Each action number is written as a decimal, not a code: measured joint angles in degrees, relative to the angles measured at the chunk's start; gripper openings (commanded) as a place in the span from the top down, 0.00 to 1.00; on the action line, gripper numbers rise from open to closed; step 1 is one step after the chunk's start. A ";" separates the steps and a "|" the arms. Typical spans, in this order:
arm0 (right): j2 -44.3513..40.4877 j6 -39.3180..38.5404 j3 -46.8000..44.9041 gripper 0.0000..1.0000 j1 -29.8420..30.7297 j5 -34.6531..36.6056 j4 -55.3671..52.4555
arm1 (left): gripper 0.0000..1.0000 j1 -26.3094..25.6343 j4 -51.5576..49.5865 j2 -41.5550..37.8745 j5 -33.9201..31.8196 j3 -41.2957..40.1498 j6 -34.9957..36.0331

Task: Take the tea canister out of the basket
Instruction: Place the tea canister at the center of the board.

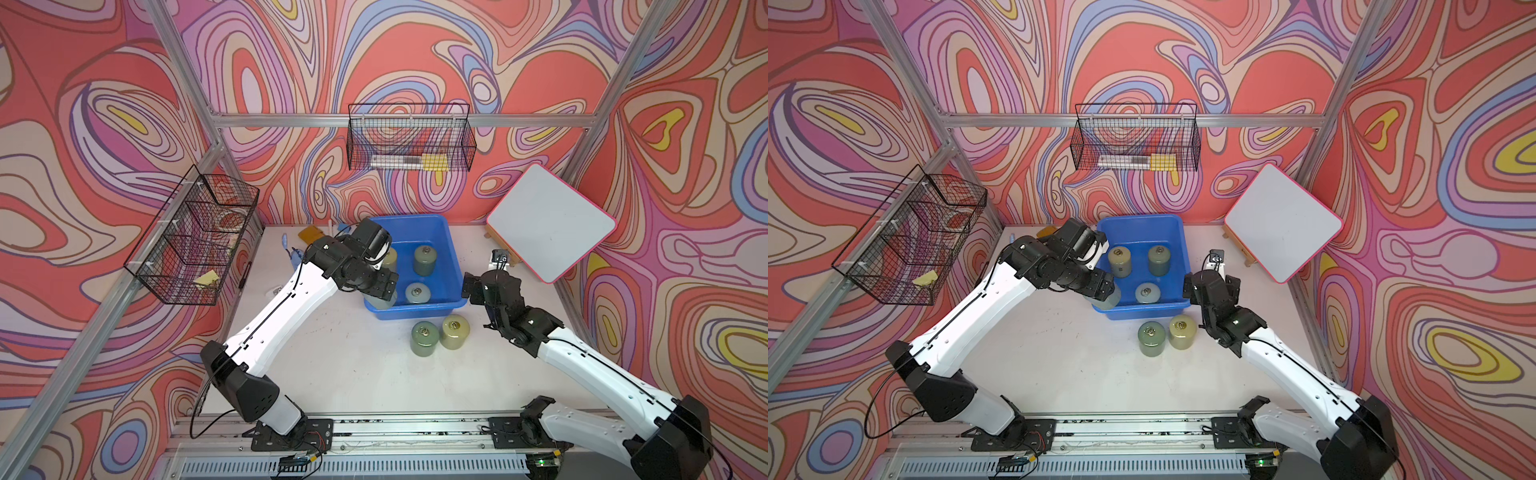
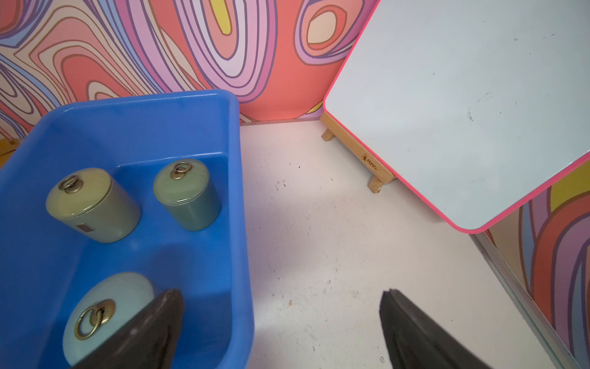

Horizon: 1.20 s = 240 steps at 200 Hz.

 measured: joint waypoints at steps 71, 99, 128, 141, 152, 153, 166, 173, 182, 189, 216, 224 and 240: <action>0.28 0.00 0.00 0.02 0.00 0.09 0.11 | 0.59 -8.44 0.00 -10.29 -3.28 -13.57 -5.92; 0.31 0.00 0.00 0.02 0.00 0.15 0.11 | 0.59 -10.73 1.18 -11.85 -3.82 -19.78 -8.41; 0.31 0.00 0.00 0.02 0.00 0.24 0.09 | 0.59 -12.09 4.33 -10.93 -3.82 -24.65 -10.16; 0.31 0.02 0.00 0.02 0.00 0.24 0.09 | 0.59 -12.24 6.05 -10.08 -3.87 -26.05 -10.75; 0.31 0.02 0.00 0.02 0.00 0.24 0.13 | 0.59 -12.41 7.56 -9.16 -3.98 -26.82 -11.17; 0.31 0.00 0.00 0.02 0.00 0.24 0.13 | 0.59 -12.41 7.80 -9.03 -4.02 -26.91 -11.17; 0.31 0.02 0.00 0.02 0.00 0.24 0.15 | 0.59 -12.44 9.55 -7.89 -4.39 -27.45 -11.54; 0.31 0.02 0.00 0.02 0.00 0.24 0.15 | 0.59 -12.46 10.58 -7.28 -4.66 -27.76 -11.65; 0.31 0.02 0.00 0.02 0.00 0.24 0.15 | 0.59 -12.46 11.67 -6.27 -4.94 -27.93 -11.82; 0.31 0.02 0.00 0.02 0.00 0.24 0.15 | 0.59 -12.46 12.44 -5.51 -5.09 -27.93 -11.93; 0.28 0.02 0.00 0.02 0.00 0.24 0.13 | 0.60 -12.48 15.13 -2.05 -5.16 -27.93 -12.28; 0.24 0.02 0.00 0.02 0.00 0.22 0.15 | 0.60 -12.50 15.85 -0.96 -5.20 -27.93 -12.31; 0.15 0.02 0.00 0.02 0.00 0.22 0.15 | 0.60 -12.52 17.00 0.90 -5.53 -27.96 -12.46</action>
